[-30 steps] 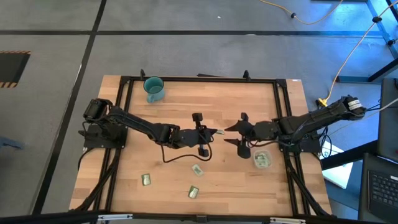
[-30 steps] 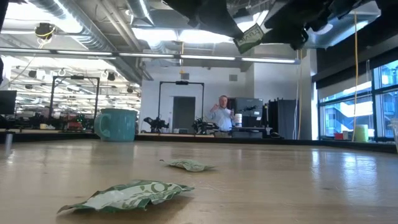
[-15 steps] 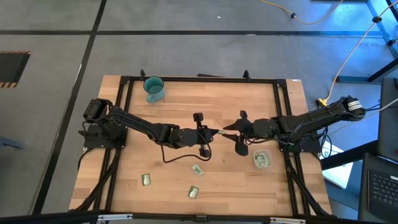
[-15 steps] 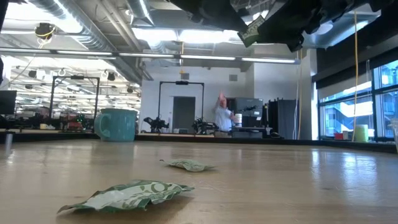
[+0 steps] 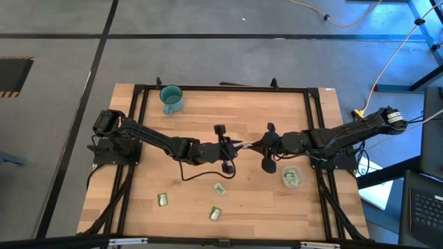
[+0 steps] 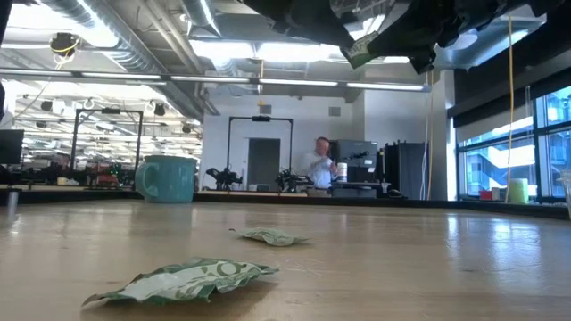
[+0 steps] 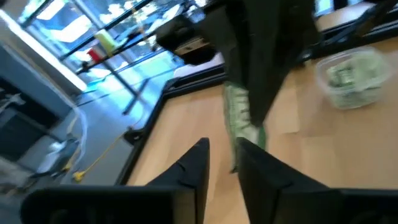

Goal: Pick and place items into bin
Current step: Put the green stevia packet into the transparent bin

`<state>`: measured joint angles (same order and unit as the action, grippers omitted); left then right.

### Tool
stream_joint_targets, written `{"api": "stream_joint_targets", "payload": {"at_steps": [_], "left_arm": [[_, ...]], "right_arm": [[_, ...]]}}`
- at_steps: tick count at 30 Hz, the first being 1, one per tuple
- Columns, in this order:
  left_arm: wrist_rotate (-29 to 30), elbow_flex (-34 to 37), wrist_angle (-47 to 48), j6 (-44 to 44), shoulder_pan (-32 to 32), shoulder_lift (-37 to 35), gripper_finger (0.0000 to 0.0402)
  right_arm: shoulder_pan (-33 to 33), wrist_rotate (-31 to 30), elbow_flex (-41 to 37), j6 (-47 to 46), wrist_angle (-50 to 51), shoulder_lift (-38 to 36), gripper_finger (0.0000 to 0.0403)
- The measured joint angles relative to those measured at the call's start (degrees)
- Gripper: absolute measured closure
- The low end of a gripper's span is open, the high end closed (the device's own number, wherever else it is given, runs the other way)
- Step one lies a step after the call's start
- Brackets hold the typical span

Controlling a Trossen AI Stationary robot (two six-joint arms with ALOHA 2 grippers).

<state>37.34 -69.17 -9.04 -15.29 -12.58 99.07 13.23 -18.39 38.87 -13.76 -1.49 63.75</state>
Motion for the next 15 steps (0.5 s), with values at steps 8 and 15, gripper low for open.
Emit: {"api": "stream_joint_targets", "payload": {"at_steps": [8,15], "left_arm": [[1.1,0.0,10.0,2.8,0.0,0.0,0.0292],[-13.9,0.0,22.0,10.7,1.6,0.0,0.0296]], "right_arm": [[0.7,5.0,3.2,-10.7,21.1,-6.2,0.0399],[3.0,27.9,5.5,-30.3,48.7,-10.3,0.0400]]}}
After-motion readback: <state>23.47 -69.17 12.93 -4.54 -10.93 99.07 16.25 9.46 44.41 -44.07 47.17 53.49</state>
